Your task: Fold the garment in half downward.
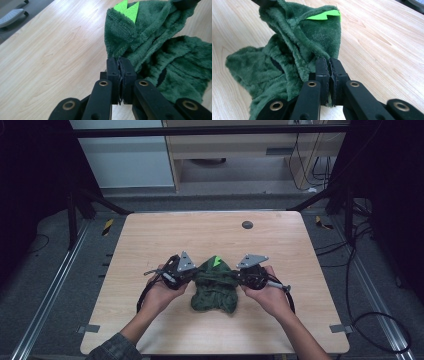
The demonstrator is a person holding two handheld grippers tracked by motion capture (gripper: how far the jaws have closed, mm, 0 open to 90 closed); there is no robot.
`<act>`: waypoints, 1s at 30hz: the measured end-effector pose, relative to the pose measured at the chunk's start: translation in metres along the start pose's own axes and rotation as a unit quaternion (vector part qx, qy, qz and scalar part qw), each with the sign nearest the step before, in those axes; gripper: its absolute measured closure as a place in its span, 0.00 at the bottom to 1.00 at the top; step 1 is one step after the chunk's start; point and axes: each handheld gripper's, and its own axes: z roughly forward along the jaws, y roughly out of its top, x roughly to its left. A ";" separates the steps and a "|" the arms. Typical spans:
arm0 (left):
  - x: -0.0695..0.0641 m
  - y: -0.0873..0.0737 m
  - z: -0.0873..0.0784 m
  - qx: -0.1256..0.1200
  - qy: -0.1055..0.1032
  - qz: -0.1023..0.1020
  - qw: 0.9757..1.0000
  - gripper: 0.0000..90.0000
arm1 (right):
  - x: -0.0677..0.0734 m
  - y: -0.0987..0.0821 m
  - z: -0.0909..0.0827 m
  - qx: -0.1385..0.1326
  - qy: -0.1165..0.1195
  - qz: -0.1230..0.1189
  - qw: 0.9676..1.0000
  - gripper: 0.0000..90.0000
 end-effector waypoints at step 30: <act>-0.025 -0.037 0.008 -0.005 -0.008 0.002 1.000 0.97 | 0.029 -0.028 0.002 0.006 0.005 -0.032 0.999 0.92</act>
